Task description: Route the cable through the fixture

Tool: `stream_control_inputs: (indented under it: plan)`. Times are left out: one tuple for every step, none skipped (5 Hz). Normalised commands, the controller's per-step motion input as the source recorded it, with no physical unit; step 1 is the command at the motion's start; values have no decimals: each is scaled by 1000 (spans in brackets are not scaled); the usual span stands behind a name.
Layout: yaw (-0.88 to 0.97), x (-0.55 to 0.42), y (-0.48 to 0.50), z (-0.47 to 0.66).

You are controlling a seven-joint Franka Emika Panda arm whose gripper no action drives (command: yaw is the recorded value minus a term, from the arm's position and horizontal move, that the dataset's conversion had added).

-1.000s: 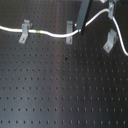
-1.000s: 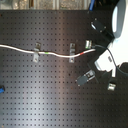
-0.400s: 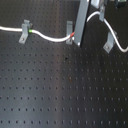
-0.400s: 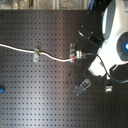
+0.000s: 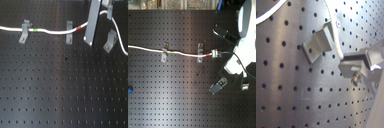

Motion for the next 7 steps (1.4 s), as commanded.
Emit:
stream_control_inputs:
  plan:
    - [-51, -147, 101, -2]
    - [0, -308, 284, 81]
    - [-69, -16, 88, 166]
    - [-80, 51, 68, 307]
    - [-66, 20, -9, 272]
    - [0, 5, 10, 454]
    - [0, -46, 41, 433]
